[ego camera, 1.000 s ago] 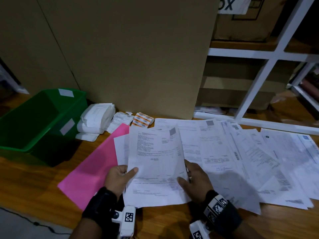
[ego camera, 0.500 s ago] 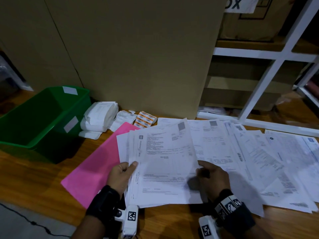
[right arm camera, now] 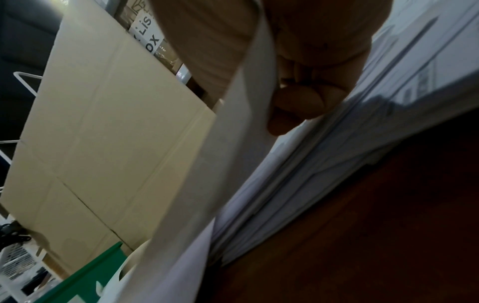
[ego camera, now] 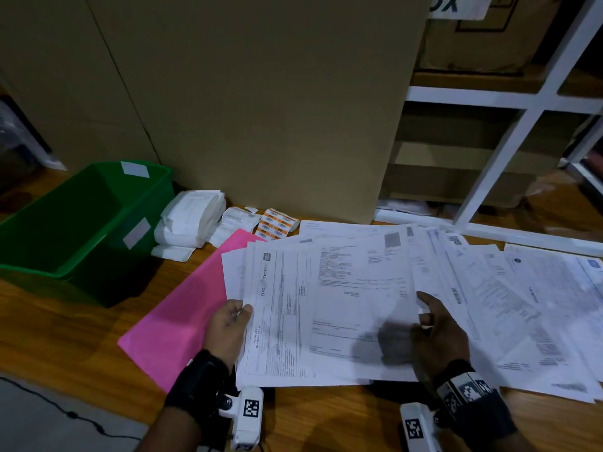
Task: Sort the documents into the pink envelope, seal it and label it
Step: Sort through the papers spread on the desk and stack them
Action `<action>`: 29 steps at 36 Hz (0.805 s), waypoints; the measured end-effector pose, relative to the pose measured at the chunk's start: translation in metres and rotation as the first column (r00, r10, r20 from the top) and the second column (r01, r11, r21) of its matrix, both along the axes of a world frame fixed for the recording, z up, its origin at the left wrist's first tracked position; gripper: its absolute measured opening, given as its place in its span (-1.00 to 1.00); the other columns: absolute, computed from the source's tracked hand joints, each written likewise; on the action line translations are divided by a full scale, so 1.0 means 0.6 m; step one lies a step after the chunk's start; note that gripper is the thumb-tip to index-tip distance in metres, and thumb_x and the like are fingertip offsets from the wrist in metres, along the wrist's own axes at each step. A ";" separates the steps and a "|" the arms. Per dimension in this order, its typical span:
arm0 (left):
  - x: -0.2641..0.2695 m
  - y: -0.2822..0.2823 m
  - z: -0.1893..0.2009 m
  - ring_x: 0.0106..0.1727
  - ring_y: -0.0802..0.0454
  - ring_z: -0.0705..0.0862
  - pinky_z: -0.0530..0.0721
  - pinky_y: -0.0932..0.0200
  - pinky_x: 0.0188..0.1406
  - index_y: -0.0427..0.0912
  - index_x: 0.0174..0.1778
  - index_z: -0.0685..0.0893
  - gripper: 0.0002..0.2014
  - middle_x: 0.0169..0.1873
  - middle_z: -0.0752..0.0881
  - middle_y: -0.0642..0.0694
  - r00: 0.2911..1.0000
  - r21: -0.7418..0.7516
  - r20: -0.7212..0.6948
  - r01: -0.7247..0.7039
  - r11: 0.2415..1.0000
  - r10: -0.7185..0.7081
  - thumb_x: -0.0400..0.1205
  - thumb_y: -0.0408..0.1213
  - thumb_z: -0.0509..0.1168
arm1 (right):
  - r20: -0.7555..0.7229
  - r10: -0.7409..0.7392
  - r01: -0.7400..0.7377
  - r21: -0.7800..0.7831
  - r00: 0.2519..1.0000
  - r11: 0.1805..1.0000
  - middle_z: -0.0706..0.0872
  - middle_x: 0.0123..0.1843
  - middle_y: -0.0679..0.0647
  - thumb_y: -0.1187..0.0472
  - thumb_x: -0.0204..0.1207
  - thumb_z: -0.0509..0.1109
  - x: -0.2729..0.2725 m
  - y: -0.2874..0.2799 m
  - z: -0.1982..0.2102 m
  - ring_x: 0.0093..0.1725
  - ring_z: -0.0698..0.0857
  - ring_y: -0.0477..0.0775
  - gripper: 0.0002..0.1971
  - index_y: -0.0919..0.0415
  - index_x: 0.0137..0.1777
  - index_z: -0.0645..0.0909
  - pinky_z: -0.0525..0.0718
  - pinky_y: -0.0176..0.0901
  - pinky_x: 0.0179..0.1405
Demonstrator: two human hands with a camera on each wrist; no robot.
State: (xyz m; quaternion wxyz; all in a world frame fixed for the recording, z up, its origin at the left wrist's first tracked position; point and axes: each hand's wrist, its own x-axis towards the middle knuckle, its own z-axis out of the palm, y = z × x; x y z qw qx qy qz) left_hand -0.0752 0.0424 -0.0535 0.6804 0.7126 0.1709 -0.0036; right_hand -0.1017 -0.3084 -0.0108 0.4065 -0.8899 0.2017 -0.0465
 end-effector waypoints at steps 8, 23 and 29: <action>-0.006 -0.016 0.006 -0.26 -0.16 0.72 0.68 0.04 -0.28 -0.57 -0.15 0.55 -0.55 -0.27 0.79 -0.29 0.998 -0.001 0.064 0.027 1.000 -0.027 0.53 -0.25 0.59 | -0.019 0.157 -0.154 0.101 0.987 0.983 0.63 -0.22 -0.30 0.41 0.52 0.39 -0.010 0.028 -0.003 -0.25 0.63 -0.35 -0.54 -0.08 0.30 0.52 0.52 -0.66 -0.21; -0.015 -0.016 0.019 -0.17 -0.02 0.70 0.68 0.17 -0.12 -0.36 -0.18 0.59 -0.83 -0.28 0.75 -0.10 0.995 -0.036 0.096 0.009 0.999 -0.006 0.63 -0.40 0.45 | -0.078 0.163 -0.141 0.236 0.984 0.962 0.81 -0.21 -0.01 0.45 0.36 0.52 0.014 0.065 -0.033 -0.12 0.81 0.12 -0.68 -0.03 -0.09 0.71 0.83 0.09 -0.09; -0.015 -0.003 0.015 0.00 -0.22 0.77 0.69 -0.25 0.18 -0.21 -0.17 0.61 -0.73 -0.08 0.82 -0.26 0.999 0.001 0.044 0.013 1.000 -0.013 0.54 -0.15 0.55 | -0.035 0.096 -0.088 0.180 0.995 0.980 0.80 -0.23 -0.06 0.27 0.37 0.53 0.009 0.025 -0.035 -0.15 0.78 0.05 -0.77 -0.09 -0.08 0.67 0.81 0.03 -0.12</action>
